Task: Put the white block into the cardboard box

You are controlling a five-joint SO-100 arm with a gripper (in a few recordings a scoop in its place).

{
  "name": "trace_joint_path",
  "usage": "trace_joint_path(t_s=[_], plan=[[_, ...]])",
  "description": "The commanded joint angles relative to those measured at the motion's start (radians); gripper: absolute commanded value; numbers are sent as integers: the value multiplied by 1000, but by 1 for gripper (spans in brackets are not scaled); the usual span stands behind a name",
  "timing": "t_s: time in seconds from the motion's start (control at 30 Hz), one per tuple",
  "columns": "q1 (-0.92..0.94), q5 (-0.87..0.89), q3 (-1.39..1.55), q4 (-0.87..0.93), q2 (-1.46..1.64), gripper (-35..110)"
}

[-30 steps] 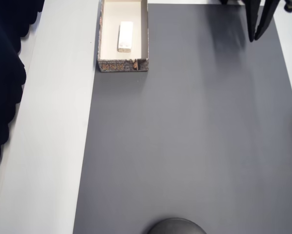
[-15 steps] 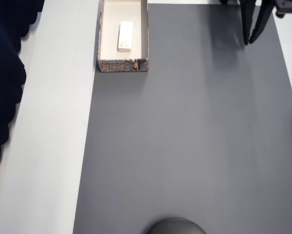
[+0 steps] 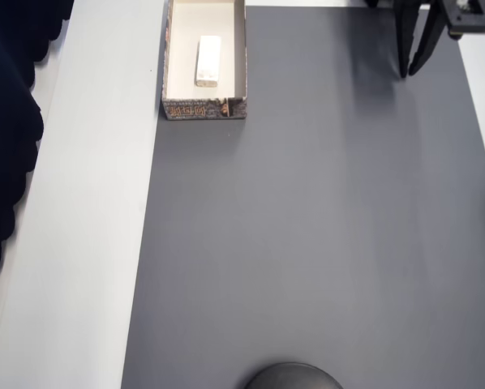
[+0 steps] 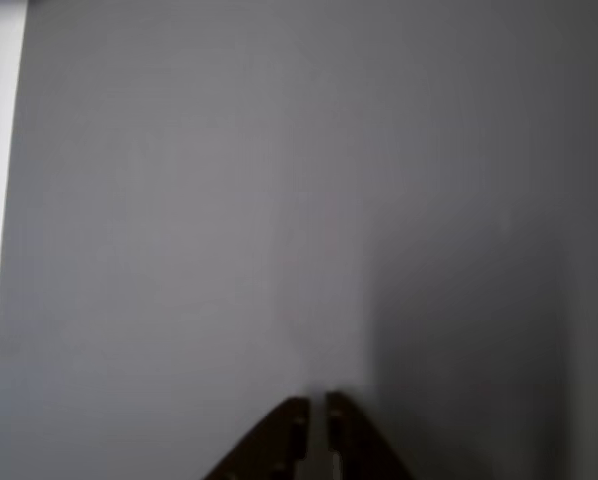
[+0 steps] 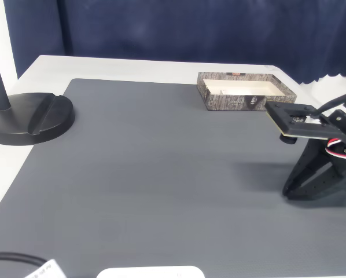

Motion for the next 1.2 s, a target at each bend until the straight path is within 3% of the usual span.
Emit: trace_joint_path(t_s=[0.0, 1.17], plan=[[17, -12, 21, -23, 34, -2], [21, -54, 21, -17, 34, -2]])
